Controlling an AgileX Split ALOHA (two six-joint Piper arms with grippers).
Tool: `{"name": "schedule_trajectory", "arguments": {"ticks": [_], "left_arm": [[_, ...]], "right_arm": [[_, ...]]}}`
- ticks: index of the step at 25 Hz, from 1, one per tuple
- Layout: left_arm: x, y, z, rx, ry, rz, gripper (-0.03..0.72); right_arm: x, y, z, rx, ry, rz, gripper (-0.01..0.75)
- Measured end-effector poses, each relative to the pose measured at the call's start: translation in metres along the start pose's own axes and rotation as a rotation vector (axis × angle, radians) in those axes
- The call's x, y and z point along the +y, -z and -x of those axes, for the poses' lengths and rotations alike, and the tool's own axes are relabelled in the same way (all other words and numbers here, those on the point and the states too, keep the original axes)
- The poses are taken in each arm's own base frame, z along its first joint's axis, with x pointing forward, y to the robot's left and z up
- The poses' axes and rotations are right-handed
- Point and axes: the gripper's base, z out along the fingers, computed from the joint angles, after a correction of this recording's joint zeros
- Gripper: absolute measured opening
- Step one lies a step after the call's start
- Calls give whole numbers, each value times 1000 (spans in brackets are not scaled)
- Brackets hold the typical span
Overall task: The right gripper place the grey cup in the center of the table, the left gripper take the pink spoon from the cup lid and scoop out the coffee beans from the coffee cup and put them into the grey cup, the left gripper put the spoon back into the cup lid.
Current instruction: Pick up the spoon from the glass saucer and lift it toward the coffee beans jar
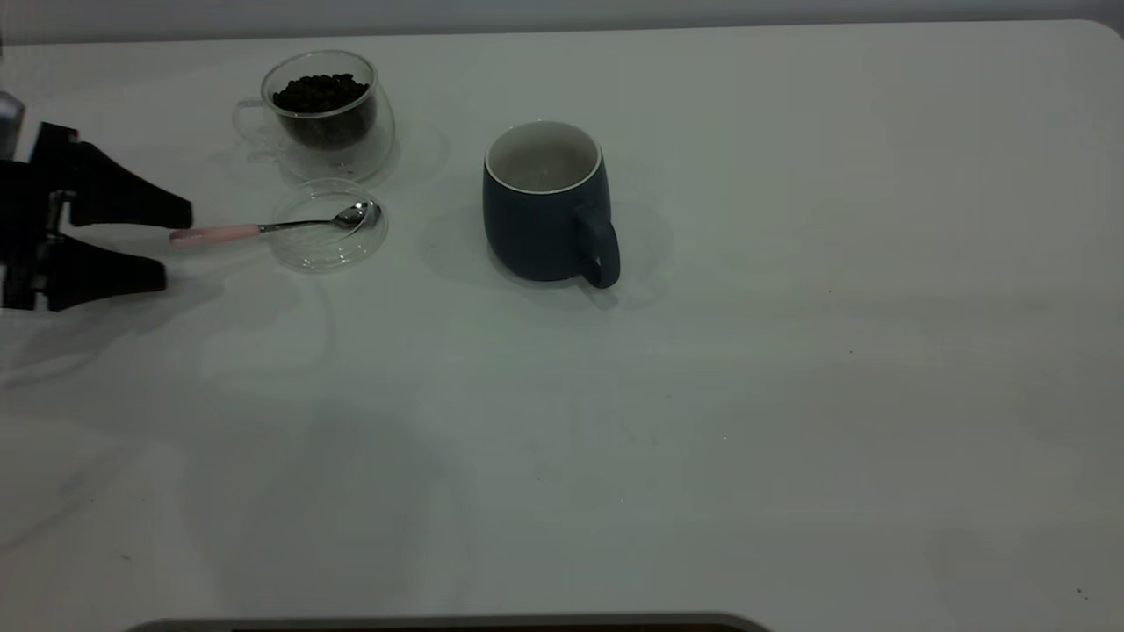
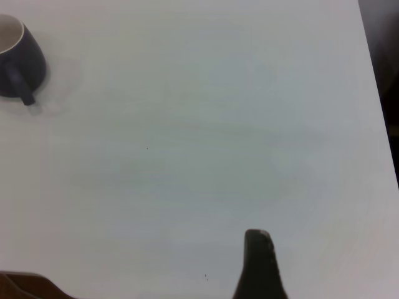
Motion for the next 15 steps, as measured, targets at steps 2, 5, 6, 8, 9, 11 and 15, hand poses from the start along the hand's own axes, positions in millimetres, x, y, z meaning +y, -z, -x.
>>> {"name": "schedule_trajectory", "arguments": {"ticks": [2, 5, 6, 8, 9, 11, 15], "left_arm": [[0, -6, 0, -19, -2, -14, 708], [0, -13, 0, -41, -4, -33, 707], [-1, -15, 1, -48, -2, -43, 704], [0, -18, 0, -56, 11, -63, 697], [1, -19, -1, -56, 17, -71, 691], [2, -21, -2, -51, 25, -91, 671], [1, -21, -3, -56, 34, -109, 600]], "right_arm": [[0, 0, 0, 0, 0, 0, 590], [0, 0, 0, 0, 0, 0, 590], [0, 0, 0, 0, 0, 0, 590], [0, 0, 0, 0, 0, 0, 590], [0, 0, 0, 0, 0, 0, 590], [0, 0, 0, 0, 0, 0, 590], [0, 0, 0, 0, 0, 0, 590]]}}
